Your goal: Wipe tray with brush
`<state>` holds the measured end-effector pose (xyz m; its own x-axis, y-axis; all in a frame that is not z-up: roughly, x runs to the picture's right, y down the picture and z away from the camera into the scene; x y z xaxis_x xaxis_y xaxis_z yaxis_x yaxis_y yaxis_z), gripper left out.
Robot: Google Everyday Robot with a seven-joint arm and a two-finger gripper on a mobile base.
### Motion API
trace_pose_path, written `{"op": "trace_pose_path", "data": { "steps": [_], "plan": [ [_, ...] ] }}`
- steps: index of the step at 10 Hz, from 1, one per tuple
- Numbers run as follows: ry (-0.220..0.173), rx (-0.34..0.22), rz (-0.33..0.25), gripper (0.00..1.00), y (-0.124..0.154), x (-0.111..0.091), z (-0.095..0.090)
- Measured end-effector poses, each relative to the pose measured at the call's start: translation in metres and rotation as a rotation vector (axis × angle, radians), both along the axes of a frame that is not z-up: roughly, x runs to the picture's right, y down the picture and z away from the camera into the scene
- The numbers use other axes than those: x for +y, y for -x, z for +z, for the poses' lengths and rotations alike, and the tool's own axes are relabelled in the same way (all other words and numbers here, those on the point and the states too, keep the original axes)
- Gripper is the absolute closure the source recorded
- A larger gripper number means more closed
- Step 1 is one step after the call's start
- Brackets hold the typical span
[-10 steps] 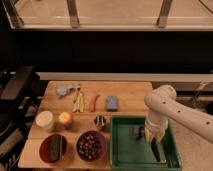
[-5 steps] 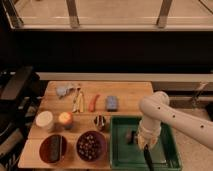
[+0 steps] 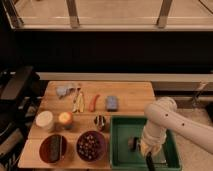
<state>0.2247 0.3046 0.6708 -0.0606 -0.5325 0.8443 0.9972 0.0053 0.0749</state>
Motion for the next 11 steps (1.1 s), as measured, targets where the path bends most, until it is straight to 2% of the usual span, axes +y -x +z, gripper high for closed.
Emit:
{"op": "trace_pose_path", "data": {
  "steps": [3, 4, 6, 8, 11],
  "plan": [
    [-0.007, 0.103, 0.011, 1.00, -0.056, -0.008, -0.006],
    [-0.012, 0.129, 0.008, 1.00, -0.067, -0.016, -0.005],
    [-0.019, 0.147, -0.015, 1.00, -0.077, -0.032, 0.004],
    [-0.021, 0.126, -0.042, 1.00, -0.066, -0.043, 0.019],
    [-0.011, 0.041, -0.064, 1.00, -0.024, -0.041, 0.044]
  ]
}}
